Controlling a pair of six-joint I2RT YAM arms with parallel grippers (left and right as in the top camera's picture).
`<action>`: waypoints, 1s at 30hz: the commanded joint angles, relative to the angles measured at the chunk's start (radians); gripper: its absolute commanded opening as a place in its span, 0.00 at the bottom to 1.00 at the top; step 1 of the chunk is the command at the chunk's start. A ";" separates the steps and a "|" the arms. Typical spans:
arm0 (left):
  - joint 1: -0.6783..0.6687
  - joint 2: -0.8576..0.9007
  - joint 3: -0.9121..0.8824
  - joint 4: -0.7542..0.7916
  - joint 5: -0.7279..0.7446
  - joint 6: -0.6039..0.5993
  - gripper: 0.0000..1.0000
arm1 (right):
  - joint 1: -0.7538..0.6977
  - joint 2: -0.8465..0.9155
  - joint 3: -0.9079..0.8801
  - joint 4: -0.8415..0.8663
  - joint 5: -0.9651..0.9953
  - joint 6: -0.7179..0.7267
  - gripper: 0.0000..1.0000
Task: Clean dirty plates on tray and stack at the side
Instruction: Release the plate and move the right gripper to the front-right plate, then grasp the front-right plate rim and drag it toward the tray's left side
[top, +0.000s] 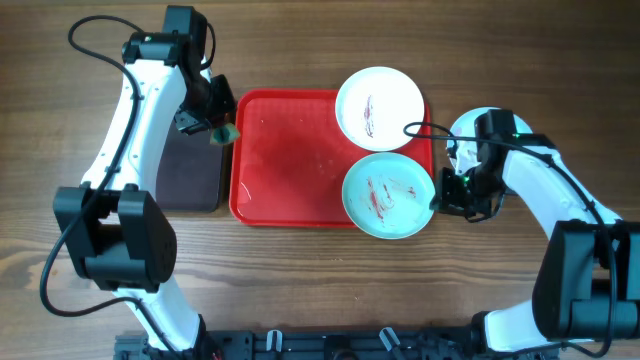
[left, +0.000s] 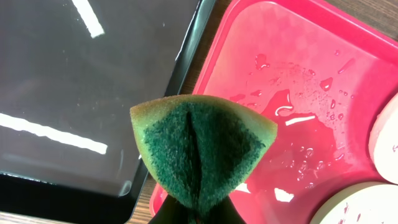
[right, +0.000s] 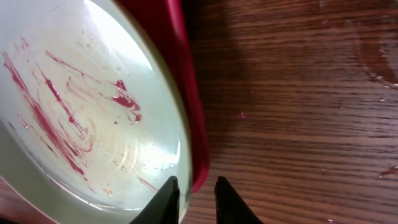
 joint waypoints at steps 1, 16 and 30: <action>0.000 -0.019 -0.001 0.005 0.009 0.008 0.04 | 0.033 -0.002 -0.009 0.009 0.013 0.014 0.21; 0.000 -0.019 -0.001 0.005 0.009 0.008 0.04 | 0.208 -0.002 -0.009 0.056 -0.006 0.123 0.04; 0.000 -0.019 -0.001 0.005 0.009 0.008 0.04 | 0.503 -0.002 -0.009 0.483 0.029 0.537 0.04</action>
